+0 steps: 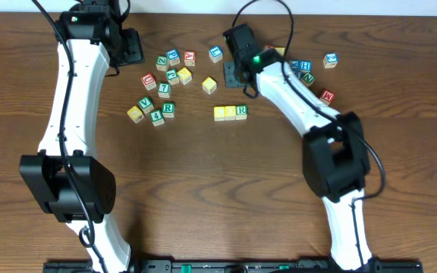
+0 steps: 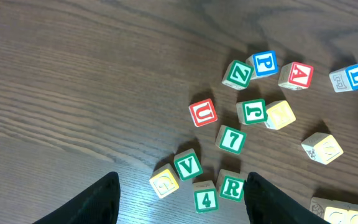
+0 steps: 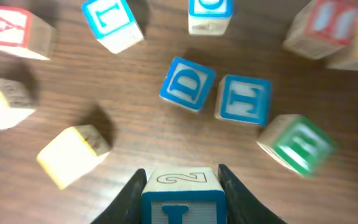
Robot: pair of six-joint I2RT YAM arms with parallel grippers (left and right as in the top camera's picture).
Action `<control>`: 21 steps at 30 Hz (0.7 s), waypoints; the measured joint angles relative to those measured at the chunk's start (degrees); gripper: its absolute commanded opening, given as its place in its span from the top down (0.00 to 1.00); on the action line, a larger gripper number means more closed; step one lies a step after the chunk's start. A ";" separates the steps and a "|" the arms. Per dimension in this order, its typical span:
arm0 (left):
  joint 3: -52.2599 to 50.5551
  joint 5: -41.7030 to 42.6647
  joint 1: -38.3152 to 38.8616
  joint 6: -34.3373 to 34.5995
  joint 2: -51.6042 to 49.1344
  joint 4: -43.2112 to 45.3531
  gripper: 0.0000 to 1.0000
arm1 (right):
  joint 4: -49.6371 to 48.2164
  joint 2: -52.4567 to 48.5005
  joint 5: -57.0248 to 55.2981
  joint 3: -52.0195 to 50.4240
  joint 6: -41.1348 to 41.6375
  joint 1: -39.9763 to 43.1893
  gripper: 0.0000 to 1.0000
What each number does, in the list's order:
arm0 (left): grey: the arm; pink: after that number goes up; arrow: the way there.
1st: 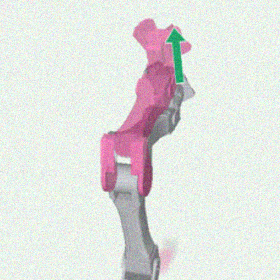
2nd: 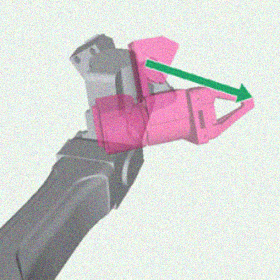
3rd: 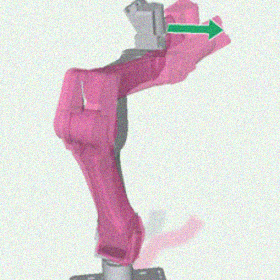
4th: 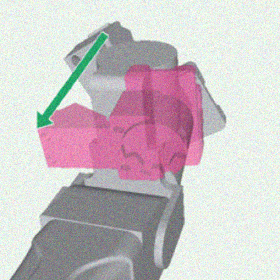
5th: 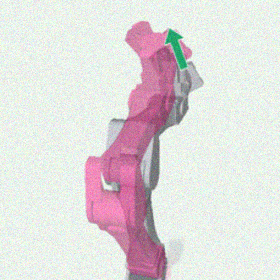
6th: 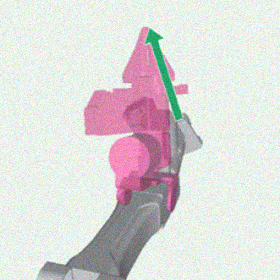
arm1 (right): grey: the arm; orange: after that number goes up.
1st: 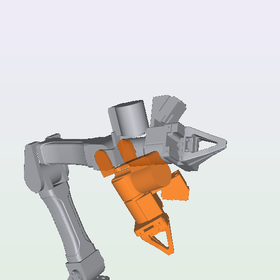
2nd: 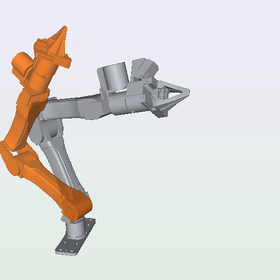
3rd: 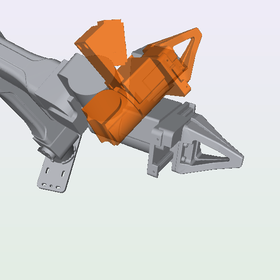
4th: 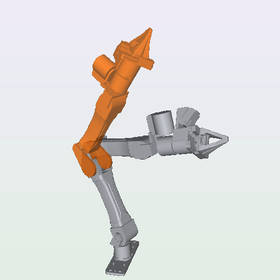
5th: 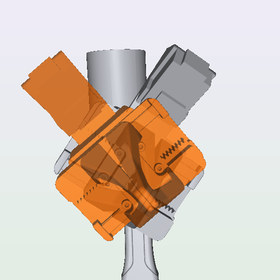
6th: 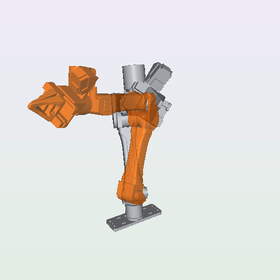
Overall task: Spell out CORL
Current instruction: 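Carry the blue L block toward the right end of the row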
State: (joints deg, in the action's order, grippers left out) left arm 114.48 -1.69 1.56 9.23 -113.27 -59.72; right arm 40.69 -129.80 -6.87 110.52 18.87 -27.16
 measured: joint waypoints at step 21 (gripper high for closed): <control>0.00 0.00 0.00 0.00 0.00 -0.04 0.36 | 20.81 12.72 4.72 -2.97 -3.89 4.55 0.75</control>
State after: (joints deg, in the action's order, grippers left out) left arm 114.48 -1.69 1.56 9.23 -113.27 -59.77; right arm 61.49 -117.08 -2.15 107.55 14.98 -22.61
